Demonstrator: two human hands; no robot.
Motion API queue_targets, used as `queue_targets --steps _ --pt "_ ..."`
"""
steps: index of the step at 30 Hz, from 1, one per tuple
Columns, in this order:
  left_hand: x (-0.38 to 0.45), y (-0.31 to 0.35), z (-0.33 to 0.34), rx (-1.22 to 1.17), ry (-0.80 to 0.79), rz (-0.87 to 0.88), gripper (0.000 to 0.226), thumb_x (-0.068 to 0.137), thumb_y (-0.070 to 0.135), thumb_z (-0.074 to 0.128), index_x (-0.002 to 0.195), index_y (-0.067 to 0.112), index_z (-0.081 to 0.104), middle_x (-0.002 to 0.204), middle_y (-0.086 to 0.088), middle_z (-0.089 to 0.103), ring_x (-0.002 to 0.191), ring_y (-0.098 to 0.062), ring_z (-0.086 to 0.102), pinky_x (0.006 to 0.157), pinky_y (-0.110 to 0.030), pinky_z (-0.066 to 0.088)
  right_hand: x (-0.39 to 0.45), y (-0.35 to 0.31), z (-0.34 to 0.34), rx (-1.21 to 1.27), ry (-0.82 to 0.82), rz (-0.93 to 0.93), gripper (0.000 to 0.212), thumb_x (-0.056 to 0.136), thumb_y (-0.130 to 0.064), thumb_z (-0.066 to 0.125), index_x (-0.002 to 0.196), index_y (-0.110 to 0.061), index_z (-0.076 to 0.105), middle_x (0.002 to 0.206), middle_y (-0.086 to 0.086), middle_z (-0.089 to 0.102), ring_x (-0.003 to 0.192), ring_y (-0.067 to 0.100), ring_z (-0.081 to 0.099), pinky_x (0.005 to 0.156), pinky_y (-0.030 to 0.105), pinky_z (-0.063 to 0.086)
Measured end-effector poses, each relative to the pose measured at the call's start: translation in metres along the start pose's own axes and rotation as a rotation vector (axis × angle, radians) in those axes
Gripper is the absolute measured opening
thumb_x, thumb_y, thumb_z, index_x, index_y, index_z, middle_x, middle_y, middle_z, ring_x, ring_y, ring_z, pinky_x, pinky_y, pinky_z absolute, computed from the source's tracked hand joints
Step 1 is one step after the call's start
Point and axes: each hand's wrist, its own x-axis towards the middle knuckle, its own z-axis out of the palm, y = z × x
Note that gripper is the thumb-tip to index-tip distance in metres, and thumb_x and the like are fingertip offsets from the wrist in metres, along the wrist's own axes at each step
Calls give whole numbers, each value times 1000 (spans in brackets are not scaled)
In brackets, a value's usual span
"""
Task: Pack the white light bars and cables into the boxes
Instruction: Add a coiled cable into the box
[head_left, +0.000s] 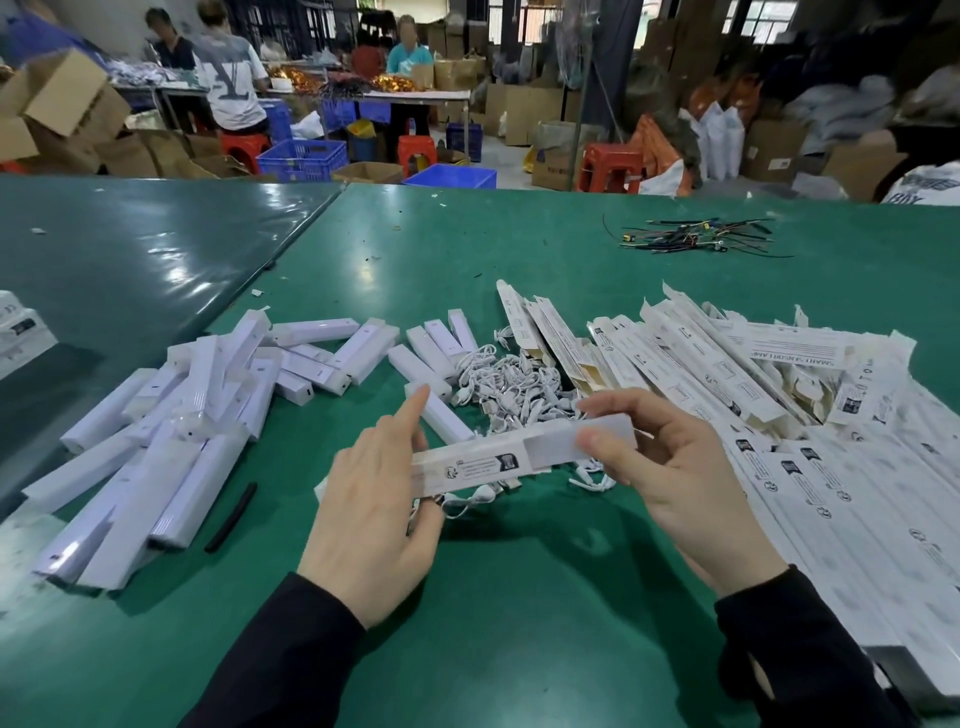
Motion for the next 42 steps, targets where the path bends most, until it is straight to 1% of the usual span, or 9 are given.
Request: queue_targets --steps 4,8,14,23,27,31,34,38,42 --pt "2 -5 2 -213 181 -46 103 68 -2 77 148 29 19 110 7 55 90 -10 59 77 -30 52 3 3 -5 73 179 64 38 69 -23 75 104 -12 65 71 -6 68 57 2 55 56 12 45" --pt "4 -9 0 -282 305 -100 97 70 20 81 146 33 23 98 16 67 91 -21 66 86 -52 53 4 5 -10 175 218 146 21 86 -12 68 107 -12 68 71 -5 67 63 9 54 58 16 48" --pt "3 -5 4 -354 327 -25 93 68 1 85 144 20 34 96 15 68 93 0 65 89 -13 48 4 -1 -5 287 308 156 34 70 -21 75 99 -15 59 76 4 74 65 10 63 58 15 51" --pt "1 -3 10 -405 305 76 74 77 17 76 139 32 38 105 14 67 100 -1 66 92 -17 49 -1 10 11 -139 183 34 23 81 -50 58 84 -36 77 101 -14 70 90 -11 59 70 4 42" --pt "-3 1 12 -396 266 104 65 81 26 75 137 33 42 105 11 68 99 -3 65 88 -21 52 2 6 5 -73 208 149 50 71 -65 56 80 -19 73 95 -20 69 86 -16 59 80 25 36" --pt "-3 2 14 -385 310 84 59 79 25 76 132 28 49 106 13 66 100 -2 64 87 -15 48 2 2 0 71 44 237 49 73 -73 61 80 -27 79 106 -5 73 102 6 64 92 35 44" --pt "-2 5 13 -356 301 102 49 82 27 74 126 21 54 106 11 65 99 -6 63 87 -20 50 -1 2 9 -179 45 138 46 68 -64 71 79 -21 79 114 -15 67 102 6 61 81 22 46" --pt "-2 6 11 -339 167 135 29 86 31 66 110 16 67 106 13 66 94 -7 63 79 -28 53 -3 3 12 -62 -30 112 39 66 -43 73 76 -6 77 113 -6 69 106 21 63 93 43 48" --pt "0 7 8 -228 55 70 26 83 42 62 102 24 65 87 29 57 67 6 49 62 -19 46 -3 2 15 7 127 -49 28 79 -34 76 91 -9 74 117 -1 66 100 12 64 80 26 54"
